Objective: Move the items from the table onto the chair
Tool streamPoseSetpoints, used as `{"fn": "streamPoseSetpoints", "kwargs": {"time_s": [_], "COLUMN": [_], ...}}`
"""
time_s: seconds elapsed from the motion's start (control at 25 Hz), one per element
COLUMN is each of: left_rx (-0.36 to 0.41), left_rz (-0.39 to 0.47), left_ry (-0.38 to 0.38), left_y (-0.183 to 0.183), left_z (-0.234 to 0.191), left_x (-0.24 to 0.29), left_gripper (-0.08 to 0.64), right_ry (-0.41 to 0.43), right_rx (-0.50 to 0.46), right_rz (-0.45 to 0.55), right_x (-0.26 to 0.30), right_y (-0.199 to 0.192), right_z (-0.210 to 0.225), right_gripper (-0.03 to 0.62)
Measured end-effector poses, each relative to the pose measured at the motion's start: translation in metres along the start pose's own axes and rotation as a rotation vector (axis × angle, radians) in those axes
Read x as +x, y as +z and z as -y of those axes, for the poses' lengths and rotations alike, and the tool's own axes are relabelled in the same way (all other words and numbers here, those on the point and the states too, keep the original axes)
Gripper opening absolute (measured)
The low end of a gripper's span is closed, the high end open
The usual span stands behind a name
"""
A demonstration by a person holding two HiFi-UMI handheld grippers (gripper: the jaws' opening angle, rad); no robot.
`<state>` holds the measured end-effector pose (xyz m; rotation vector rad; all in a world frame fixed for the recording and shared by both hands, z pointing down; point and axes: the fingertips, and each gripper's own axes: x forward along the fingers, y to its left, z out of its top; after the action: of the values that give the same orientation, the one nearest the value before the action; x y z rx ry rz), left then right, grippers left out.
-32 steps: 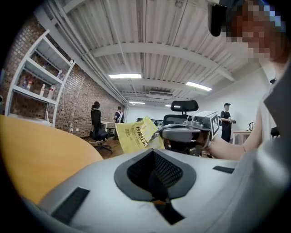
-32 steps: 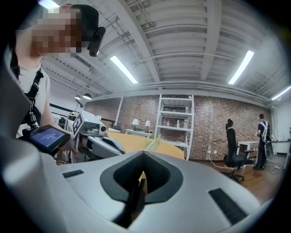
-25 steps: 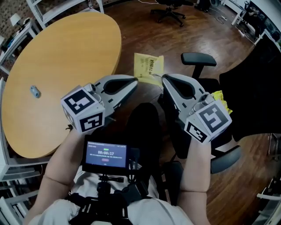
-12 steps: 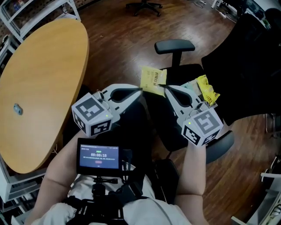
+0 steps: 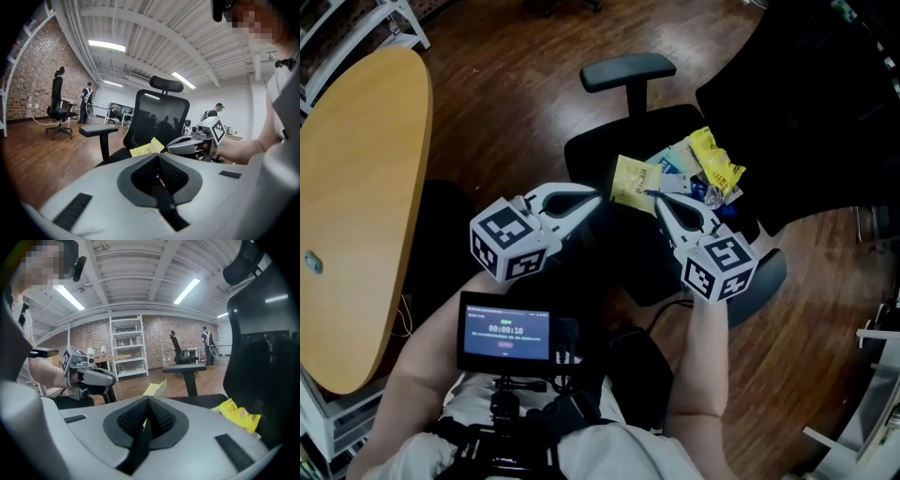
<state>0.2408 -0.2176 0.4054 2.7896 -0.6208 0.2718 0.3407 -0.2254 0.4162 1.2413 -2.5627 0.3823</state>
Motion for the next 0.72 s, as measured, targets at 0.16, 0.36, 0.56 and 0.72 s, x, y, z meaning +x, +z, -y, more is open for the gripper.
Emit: {"fn": "streamPoseSetpoints", "kwargs": {"time_s": [0.16,0.36,0.56,0.72], "left_rx": [-0.042,-0.068,-0.072,-0.079], "left_rz": [-0.027,-0.062,-0.093,-0.092], "left_ry": [-0.016,-0.030,-0.045,-0.038], "left_y": [-0.019,-0.036,-0.047,-0.048], "left_z": [-0.002,-0.001,0.000,-0.004], "left_x": [0.019,0.038,0.037,0.034], "left_gripper": [0.009,0.009,0.009,0.009], "right_ry": [-0.077,-0.185,-0.315,-0.407], "right_rx": [0.069,0.088,0.075,0.025], "right_rz": [-0.075,-0.181,-0.282,-0.324], "right_x": [0.006,0.017,0.019,0.016], "right_y": [-0.041,-0.087,-0.118,-0.130], "right_z": [0.029,0.058,0.085,0.098], "right_gripper": [0.003,0.003,0.007,0.028]}}
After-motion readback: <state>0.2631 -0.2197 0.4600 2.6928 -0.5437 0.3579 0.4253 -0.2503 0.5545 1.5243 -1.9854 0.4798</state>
